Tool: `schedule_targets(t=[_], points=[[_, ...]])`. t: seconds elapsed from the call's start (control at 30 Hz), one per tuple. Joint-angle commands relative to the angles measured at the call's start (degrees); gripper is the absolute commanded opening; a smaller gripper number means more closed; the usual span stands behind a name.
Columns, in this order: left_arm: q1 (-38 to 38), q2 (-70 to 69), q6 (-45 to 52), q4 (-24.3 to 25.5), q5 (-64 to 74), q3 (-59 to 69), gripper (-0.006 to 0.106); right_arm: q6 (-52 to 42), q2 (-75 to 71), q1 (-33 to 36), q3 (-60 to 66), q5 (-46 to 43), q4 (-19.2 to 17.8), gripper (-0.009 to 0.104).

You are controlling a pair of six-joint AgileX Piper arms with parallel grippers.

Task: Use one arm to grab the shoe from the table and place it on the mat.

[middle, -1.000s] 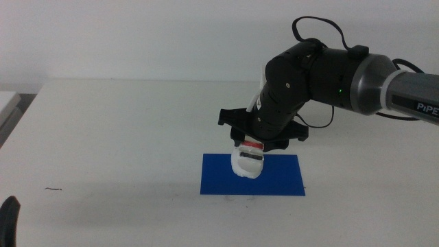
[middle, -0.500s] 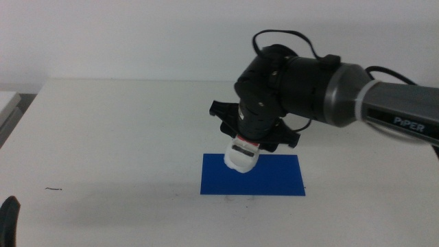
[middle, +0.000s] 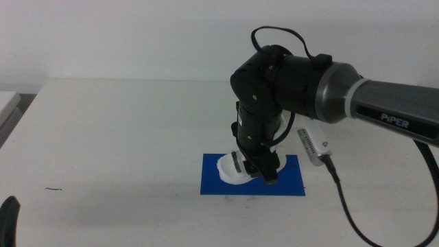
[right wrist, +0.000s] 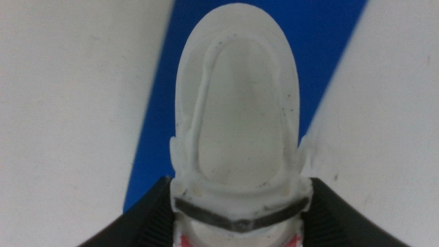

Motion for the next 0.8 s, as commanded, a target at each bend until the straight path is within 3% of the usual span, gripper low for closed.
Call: schedule_targets(t=[0.0, 0.2, 0.67, 0.77], points=[[-0.01, 0.28, -0.08, -0.23, -0.70, 0.02, 0.094, 1.48, 1.25, -1.67, -1.88, 1.03, 2.74, 0.007], [-0.01, 0.28, -0.08, -0.23, -0.70, 0.02, 0.094, 1.48, 6.40, -4.59, -7.27, 4.97, 6.36, 0.007], [-0.01, 0.28, -0.08, -0.23, -0.70, 0.02, 0.094, 1.48, 9.56, -5.56, -7.44, 0.32, 7.08, 0.007], [-0.01, 0.28, -0.08, -0.23, -0.70, 0.02, 0.094, 1.48, 9.86, -5.56, -7.44, 0.20, 7.69, 0.012]])
